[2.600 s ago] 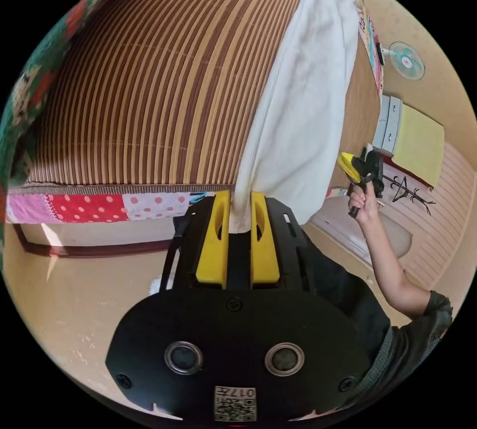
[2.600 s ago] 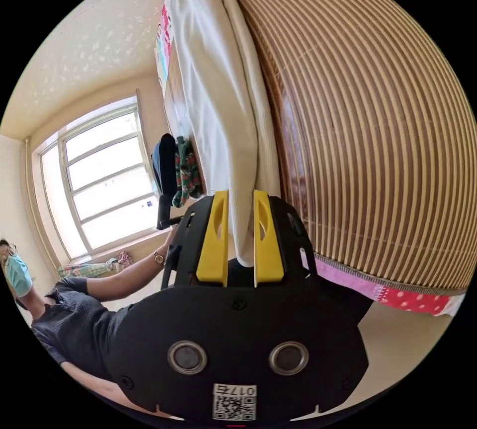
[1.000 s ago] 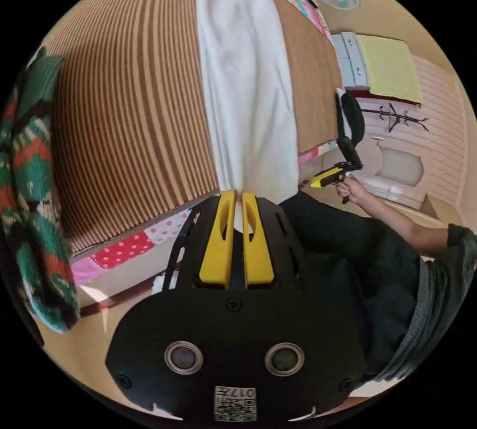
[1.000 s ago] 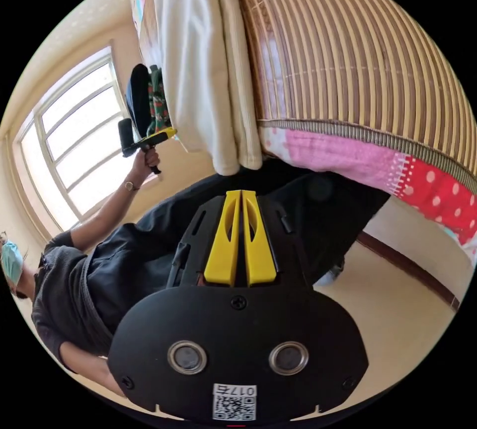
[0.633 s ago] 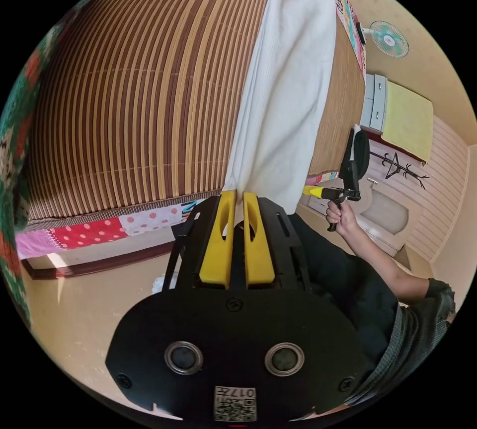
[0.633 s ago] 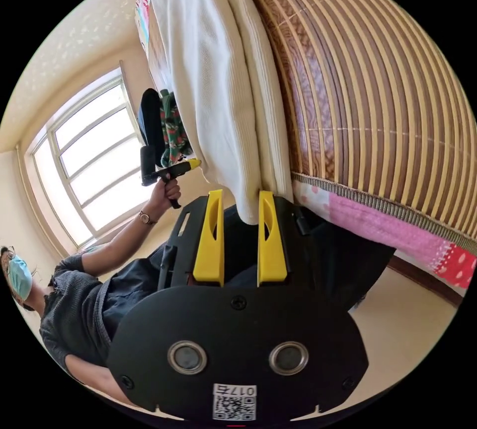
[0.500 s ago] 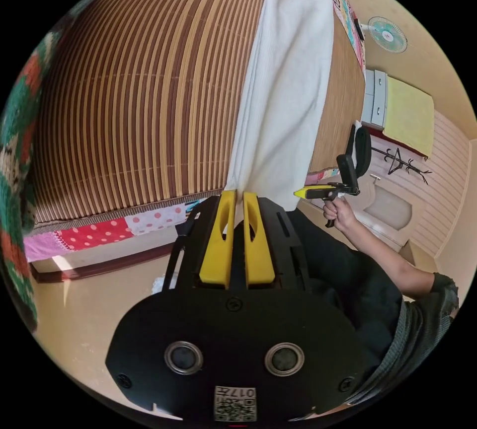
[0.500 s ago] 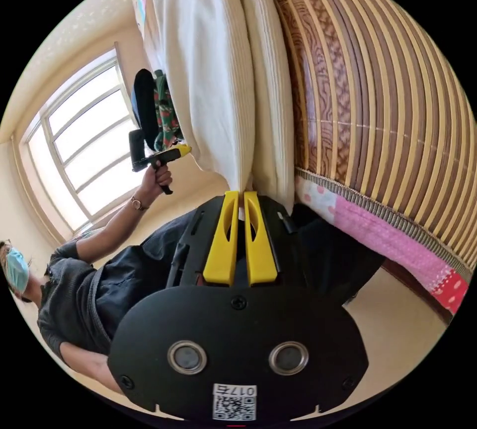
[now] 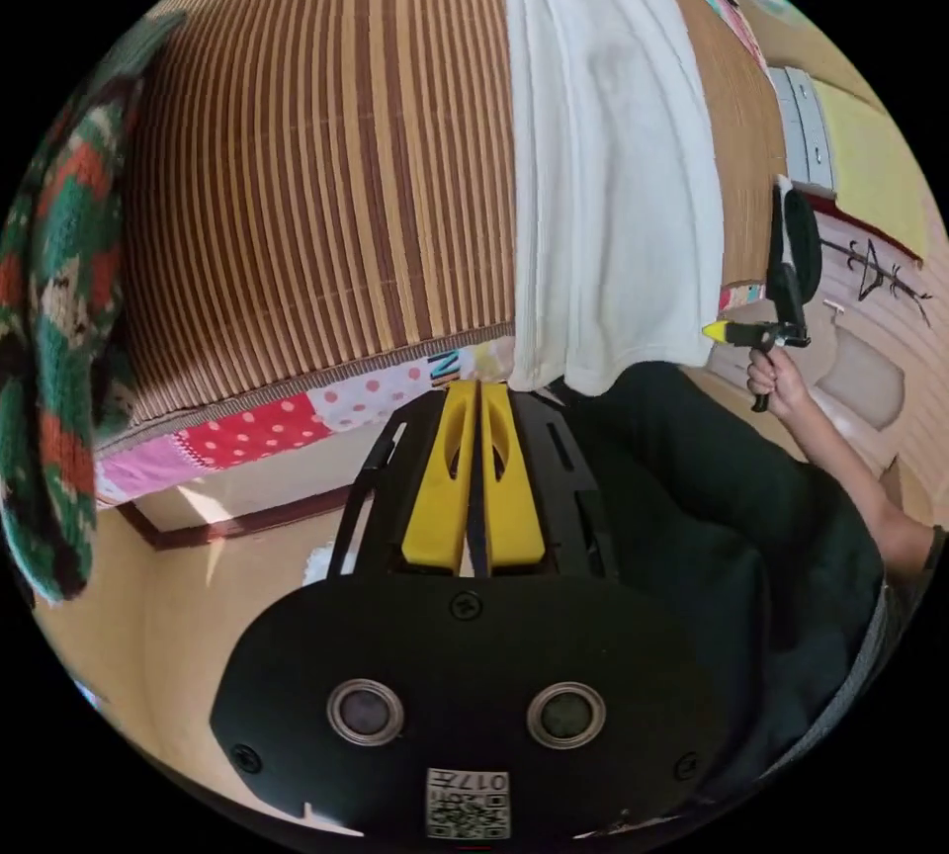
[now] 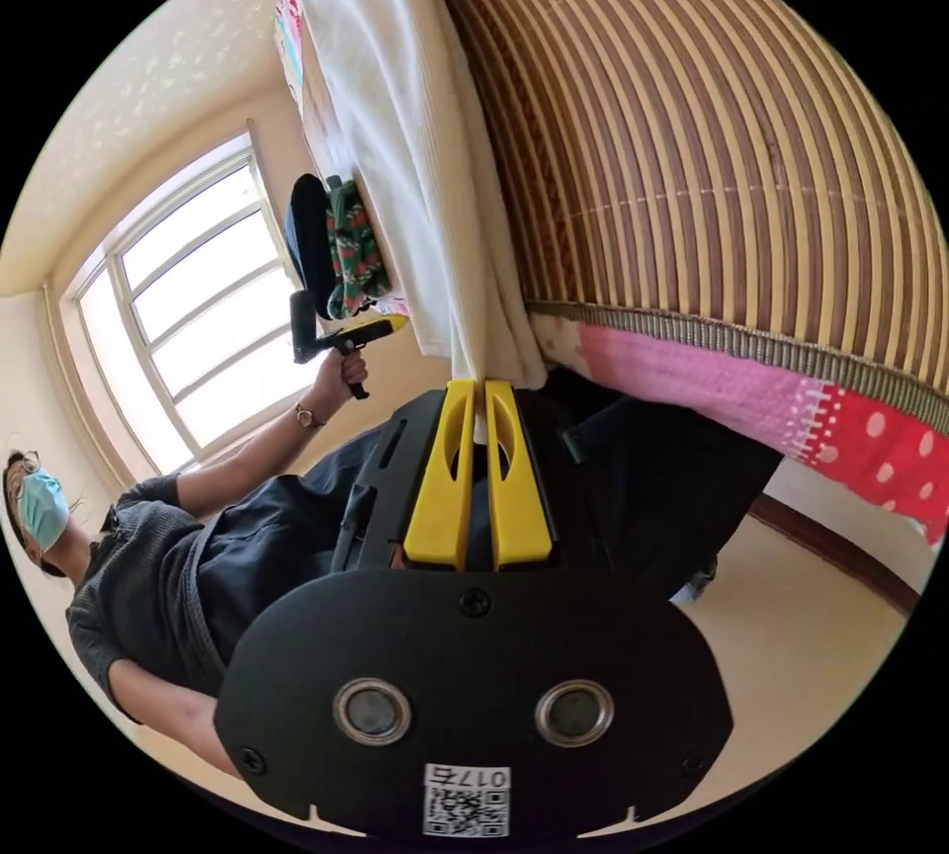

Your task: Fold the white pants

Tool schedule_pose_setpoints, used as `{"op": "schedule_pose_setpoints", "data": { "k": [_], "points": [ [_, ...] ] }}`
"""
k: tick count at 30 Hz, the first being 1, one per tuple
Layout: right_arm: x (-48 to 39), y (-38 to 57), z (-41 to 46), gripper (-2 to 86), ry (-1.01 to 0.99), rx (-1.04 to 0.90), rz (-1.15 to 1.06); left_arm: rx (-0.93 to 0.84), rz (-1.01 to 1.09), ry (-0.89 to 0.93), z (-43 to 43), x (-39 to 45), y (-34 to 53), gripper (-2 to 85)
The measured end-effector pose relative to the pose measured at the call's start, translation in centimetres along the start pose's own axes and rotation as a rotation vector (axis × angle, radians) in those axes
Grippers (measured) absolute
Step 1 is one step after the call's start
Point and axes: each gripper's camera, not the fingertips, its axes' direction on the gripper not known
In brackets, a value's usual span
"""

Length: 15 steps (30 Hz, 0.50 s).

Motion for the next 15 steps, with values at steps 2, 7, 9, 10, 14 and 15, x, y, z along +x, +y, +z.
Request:
{"op": "schedule_pose_setpoints", "data": {
  "k": [2, 7, 9, 10, 14, 15],
  "points": [
    [-0.6, 0.2, 0.3, 2.4, 0.017, 0.003, 0.0, 0.109, -0.016, 0.16, -0.6, -0.1, 0.6, 1.4],
    [0.3, 1.7, 0.0, 2.4, -0.008, 0.071, 0.092, 0.193, 0.059, 0.176, 0.2, 3.4, -0.1, 8.4],
    [0.6, 2.5, 0.3, 2.3, -0.064, 0.094, 0.114, 0.132, 0.078, 0.089, 1.8, 5.4, -1.2, 8.3],
    [0.7, 2.7, 0.4, 2.3, -0.077, 0.097, 0.119, 0.096, 0.095, -0.001, 3.0, 6.7, -1.8, 8.2],
    [0.3, 4.0, 0.7, 2.3, -0.104, 0.114, 0.129, 0.032, 0.09, -0.177, 5.0, 8.7, -2.9, 6.3],
    [-0.3, 4.4, 0.7, 2.3, -0.098, 0.113, 0.098, 0.014, 0.095, -0.167, 4.9, 8.7, -3.0, 4.2]
  ]
}}
